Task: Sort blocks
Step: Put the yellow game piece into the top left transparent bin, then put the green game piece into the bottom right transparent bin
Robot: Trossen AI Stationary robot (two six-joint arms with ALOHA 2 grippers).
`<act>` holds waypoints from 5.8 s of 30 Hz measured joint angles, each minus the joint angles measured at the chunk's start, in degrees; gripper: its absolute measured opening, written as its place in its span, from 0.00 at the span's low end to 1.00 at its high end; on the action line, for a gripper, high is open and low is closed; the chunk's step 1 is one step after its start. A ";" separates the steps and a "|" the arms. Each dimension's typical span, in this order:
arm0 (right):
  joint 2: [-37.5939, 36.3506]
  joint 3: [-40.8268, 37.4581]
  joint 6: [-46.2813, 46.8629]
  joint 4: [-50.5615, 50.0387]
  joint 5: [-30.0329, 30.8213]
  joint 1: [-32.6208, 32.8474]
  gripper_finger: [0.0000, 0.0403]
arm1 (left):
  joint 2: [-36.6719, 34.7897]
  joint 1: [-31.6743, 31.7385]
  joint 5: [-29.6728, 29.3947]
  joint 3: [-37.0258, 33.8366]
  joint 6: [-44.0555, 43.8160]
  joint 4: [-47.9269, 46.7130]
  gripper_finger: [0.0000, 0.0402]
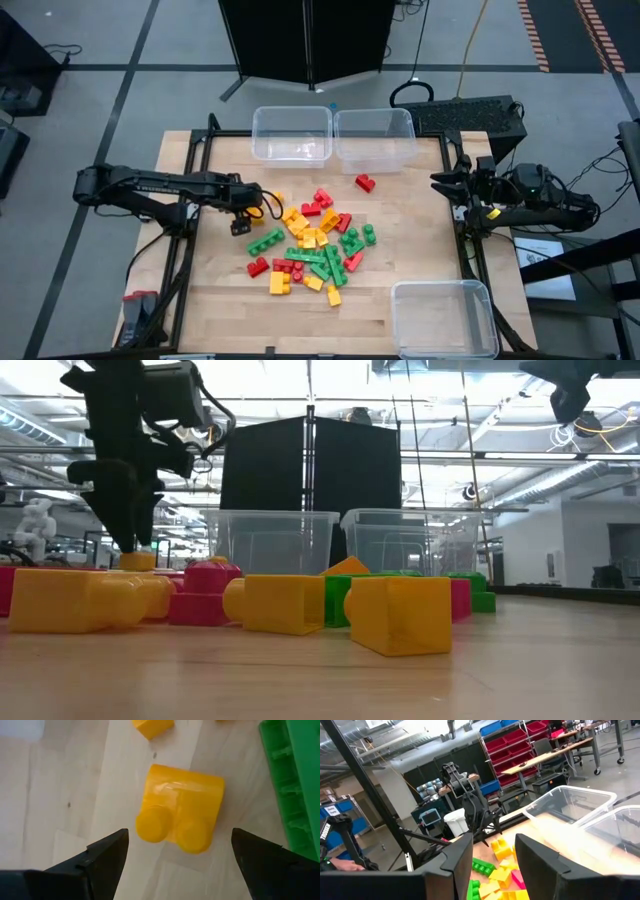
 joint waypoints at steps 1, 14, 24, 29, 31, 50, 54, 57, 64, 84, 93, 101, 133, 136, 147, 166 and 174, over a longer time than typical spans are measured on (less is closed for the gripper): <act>0.00 0.00 -0.12 0.02 0.00 -0.02 0.36 | 0.00 0.00 0.23 0.00 0.37 0.04 0.81; 0.00 0.00 -0.22 0.00 -0.07 -0.02 0.36 | 6.24 -0.04 1.69 0.77 3.11 0.76 0.81; 0.00 0.00 -0.22 -0.26 -0.25 -0.02 0.36 | 7.32 -0.02 0.73 1.70 5.35 5.11 0.81; 0.00 0.00 -0.22 -0.84 -0.24 -0.02 0.36 | 8.85 0.04 1.21 1.80 8.79 7.81 0.81; -0.02 0.00 -0.22 -1.70 -0.24 -0.02 0.36 | 9.65 0.06 1.01 1.81 10.11 8.52 0.81; 0.00 -0.02 0.24 -2.51 -0.24 0.00 0.36 | 18.02 0.22 0.51 1.79 13.21 13.79 0.76; -0.02 -0.02 0.24 -2.51 -0.22 -0.02 0.36 | 15.62 0.31 -1.42 2.62 13.16 14.40 0.72; -0.02 -0.02 0.16 -2.51 -0.24 -0.02 0.36 | 15.12 0.38 -1.85 2.68 11.95 14.51 0.70; -0.02 -0.02 0.22 -2.51 -0.24 -0.02 0.36 | 14.46 -0.14 -2.10 4.15 3.19 9.28 0.70; -0.02 -0.02 0.24 -2.49 -0.22 -0.02 0.36 | 3.89 3.56 -17.49 28.36 -6.06 7.31 0.69; -0.02 -0.02 0.24 -1.81 -0.21 -0.02 0.36 | 7.64 21.83 -15.11 30.56 -1.30 17.65 0.69; -0.02 -0.02 0.24 -1.17 -0.22 -0.02 0.36 | 14.80 30.79 -6.06 30.51 1.55 17.82 0.69; -0.02 -0.02 1.75 -1.22 -0.24 -0.02 0.36 | 22.97 28.68 -8.62 30.45 7.37 16.72 0.91; -0.02 -0.02 1.77 -1.22 -0.26 -0.02 0.36 | 22.89 27.89 -8.62 31.64 7.20 15.32 0.92; -0.02 0.00 1.59 -1.52 -0.26 0.00 0.36 | 15.99 16.03 -7.52 50.66 4.82 2.43 0.92; 0.00 0.00 1.92 -1.72 -2.01 0.00 0.36 | 11.50 -14.17 -8.36 26.30 -33.09 -9.81 0.92; -0.02 0.00 2.31 -1.70 -2.03 -0.02 0.36 | 11.87 -16.46 -4.92 14.12 -36.39 -3.68 0.92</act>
